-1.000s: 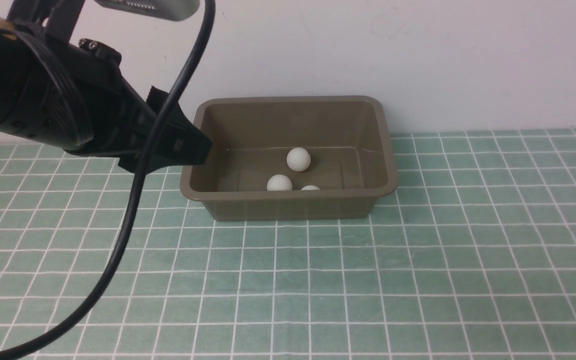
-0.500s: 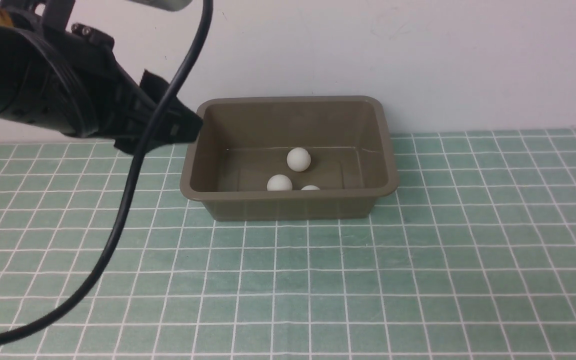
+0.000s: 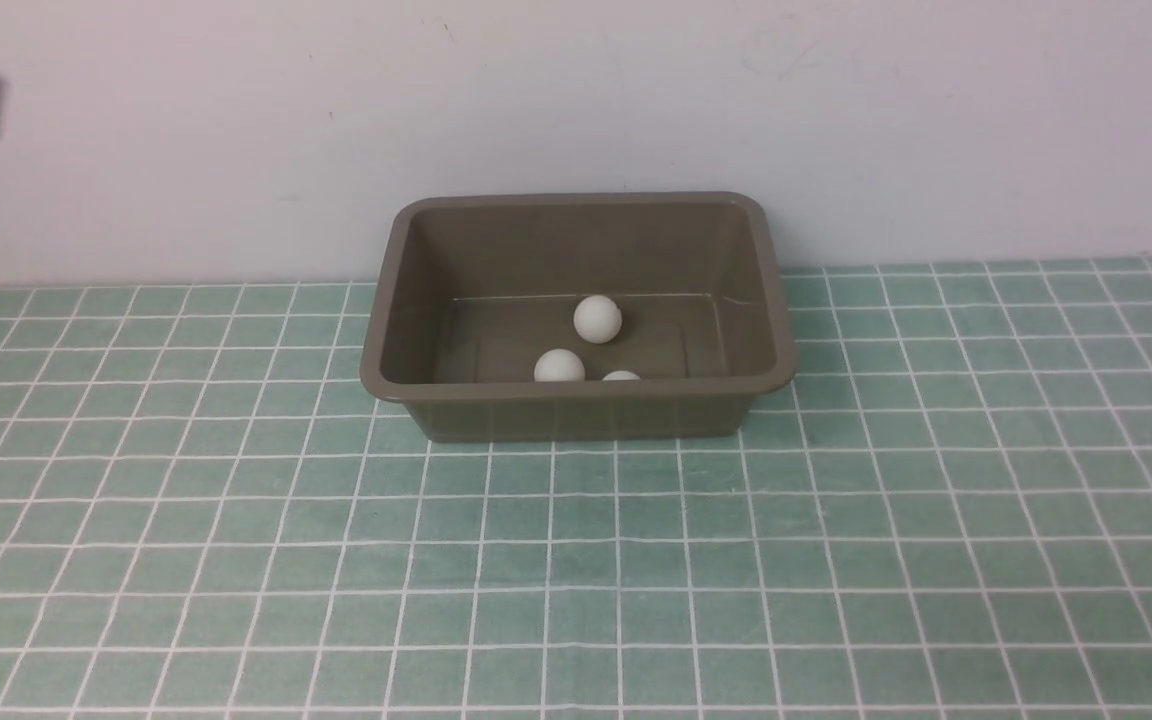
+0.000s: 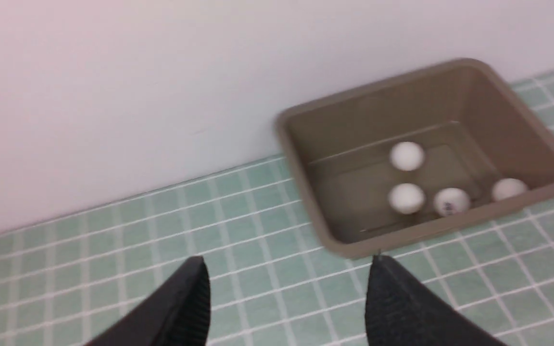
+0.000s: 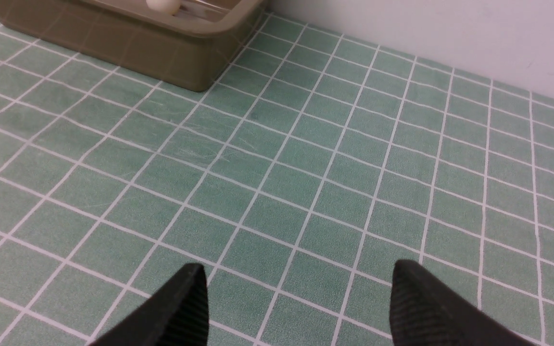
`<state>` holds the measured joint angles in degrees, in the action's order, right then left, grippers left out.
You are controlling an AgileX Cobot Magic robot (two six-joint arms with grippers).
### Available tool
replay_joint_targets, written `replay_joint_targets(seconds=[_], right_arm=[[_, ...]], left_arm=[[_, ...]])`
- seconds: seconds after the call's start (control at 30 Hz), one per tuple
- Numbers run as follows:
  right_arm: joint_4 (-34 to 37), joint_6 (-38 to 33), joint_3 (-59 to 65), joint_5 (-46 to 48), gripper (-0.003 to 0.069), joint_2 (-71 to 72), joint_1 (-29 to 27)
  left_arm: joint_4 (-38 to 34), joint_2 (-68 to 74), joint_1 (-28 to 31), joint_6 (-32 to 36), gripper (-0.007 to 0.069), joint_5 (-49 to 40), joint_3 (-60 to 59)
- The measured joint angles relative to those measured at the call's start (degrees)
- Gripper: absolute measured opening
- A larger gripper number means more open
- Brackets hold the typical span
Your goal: Put the table tennis balls in the box on the green coffee tablecloth.
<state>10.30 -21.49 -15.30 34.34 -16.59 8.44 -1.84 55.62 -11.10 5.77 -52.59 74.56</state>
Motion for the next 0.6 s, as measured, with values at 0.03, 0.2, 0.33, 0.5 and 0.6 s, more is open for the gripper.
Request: replay_joint_targets(seconds=[0.03, 0.2, 0.33, 0.5, 0.6], right_arm=[[0.0, 0.0, 0.0, 0.0, 0.0463, 0.0, 0.0], [0.0, 0.0, 0.0, 0.0, 0.0463, 0.0, 0.0], [0.0, 0.0, 0.0, 0.0, 0.0463, 0.0, 0.0], [0.0, 0.0, 0.0, 0.0, 0.0463, 0.0, 0.0], [0.0, 0.0, 0.0, 0.0, 0.0463, 0.0, 0.0]], left_arm=[[2.22, -4.89, 2.55, -1.93, 0.0395, -3.68, 0.0], [3.09, -14.43, 9.0, -3.09, 0.0395, -8.3, -1.92], [1.84, -21.87, 16.17, -3.04, 0.0395, -6.85, -9.4], [-1.73, -30.51, 21.98, 0.01, 0.0395, 3.49, -27.15], [-1.9, -35.95, 22.23, 2.24, 0.0395, 14.35, -40.5]])
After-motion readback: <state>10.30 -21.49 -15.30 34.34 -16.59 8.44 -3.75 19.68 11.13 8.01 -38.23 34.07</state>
